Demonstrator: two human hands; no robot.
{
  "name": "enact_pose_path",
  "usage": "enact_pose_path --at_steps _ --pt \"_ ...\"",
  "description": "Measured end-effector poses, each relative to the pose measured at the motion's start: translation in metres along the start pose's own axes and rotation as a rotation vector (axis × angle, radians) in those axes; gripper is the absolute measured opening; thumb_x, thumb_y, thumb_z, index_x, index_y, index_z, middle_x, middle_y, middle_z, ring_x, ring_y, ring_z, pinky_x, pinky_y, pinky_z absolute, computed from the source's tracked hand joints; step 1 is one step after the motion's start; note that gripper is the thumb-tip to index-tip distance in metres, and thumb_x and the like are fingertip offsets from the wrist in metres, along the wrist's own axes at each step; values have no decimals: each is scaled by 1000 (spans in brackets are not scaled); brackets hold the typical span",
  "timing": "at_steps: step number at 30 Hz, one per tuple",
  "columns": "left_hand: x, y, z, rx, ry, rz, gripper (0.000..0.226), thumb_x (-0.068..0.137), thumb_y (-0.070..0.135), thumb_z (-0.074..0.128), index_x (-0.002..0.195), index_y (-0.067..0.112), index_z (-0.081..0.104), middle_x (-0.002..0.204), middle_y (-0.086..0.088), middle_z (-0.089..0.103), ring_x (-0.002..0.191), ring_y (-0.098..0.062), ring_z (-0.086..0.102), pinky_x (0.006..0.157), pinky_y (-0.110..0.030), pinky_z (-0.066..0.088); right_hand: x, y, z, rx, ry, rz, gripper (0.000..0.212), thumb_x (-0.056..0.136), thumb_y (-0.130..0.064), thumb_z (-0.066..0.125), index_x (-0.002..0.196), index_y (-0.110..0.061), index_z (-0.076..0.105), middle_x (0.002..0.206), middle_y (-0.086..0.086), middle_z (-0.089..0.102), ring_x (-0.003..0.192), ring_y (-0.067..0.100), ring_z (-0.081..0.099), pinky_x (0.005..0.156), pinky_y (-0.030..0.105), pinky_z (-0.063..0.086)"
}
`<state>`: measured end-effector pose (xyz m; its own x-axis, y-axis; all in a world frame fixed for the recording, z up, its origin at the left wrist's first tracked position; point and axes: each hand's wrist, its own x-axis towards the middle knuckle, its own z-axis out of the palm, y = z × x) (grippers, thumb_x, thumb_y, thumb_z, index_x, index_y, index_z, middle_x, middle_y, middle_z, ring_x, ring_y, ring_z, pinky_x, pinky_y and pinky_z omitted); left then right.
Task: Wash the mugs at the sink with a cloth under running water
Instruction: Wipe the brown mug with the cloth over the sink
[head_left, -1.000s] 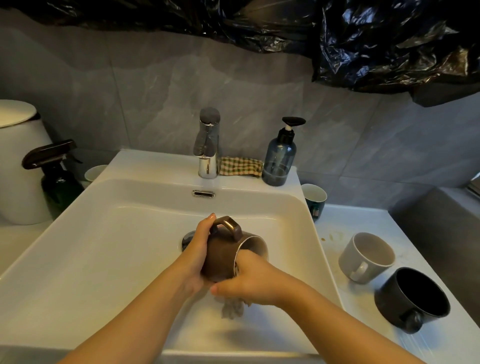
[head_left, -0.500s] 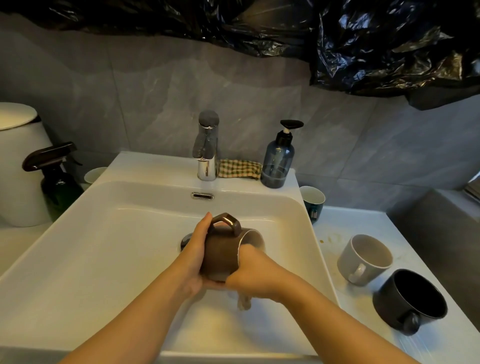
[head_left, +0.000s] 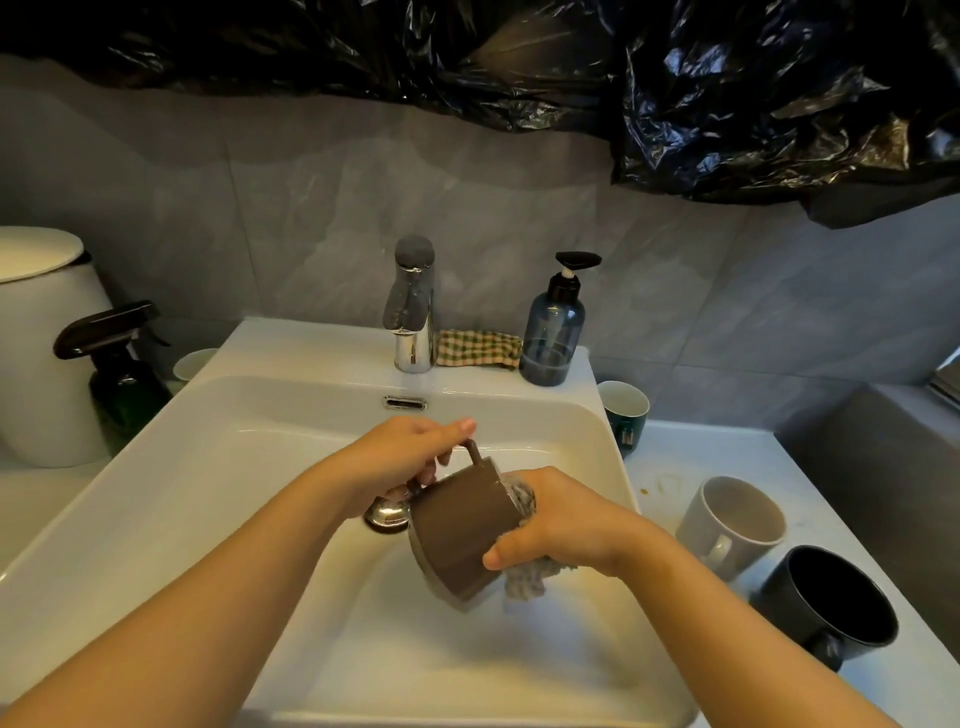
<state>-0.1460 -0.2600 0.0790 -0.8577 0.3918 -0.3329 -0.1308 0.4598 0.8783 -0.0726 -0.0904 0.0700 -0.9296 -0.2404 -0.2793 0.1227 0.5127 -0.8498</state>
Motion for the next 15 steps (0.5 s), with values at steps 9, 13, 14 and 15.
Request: enact_pose_path --at_steps 9,13,14,15 --pt "-1 -17 -3 -229 57 -229 45 91 45 53 57 18 42 49 2 40 52 -13 33 44 -19 26 1 22 7 -41 451 -68 29 81 -13 68 99 -29 52 99 -3 62 88 14 61 75 25 53" --pt "-8 -21 3 -529 88 -238 41 93 38 51 58 16 45 50 0 43 55 -14 41 52 -26 45 7 28 38 101 673 -155 23 83 -44 56 102 -31 54 111 1 62 95 18 62 79 33 52" --pt "-9 -20 6 -597 98 -242 42 93 37 50 58 16 44 48 1 43 54 -14 41 51 -27 46 8 26 52 44 615 -216 38 82 -54 47 110 -30 53 118 -4 57 106 14 56 89 37 48" --pt "-10 -17 9 -657 105 -241 42 93 36 49 57 16 43 45 1 42 53 -15 40 48 -25 46 10 22 66 -61 553 -265 49 82 -60 35 117 -29 50 124 -8 51 115 12 48 97 38 42"
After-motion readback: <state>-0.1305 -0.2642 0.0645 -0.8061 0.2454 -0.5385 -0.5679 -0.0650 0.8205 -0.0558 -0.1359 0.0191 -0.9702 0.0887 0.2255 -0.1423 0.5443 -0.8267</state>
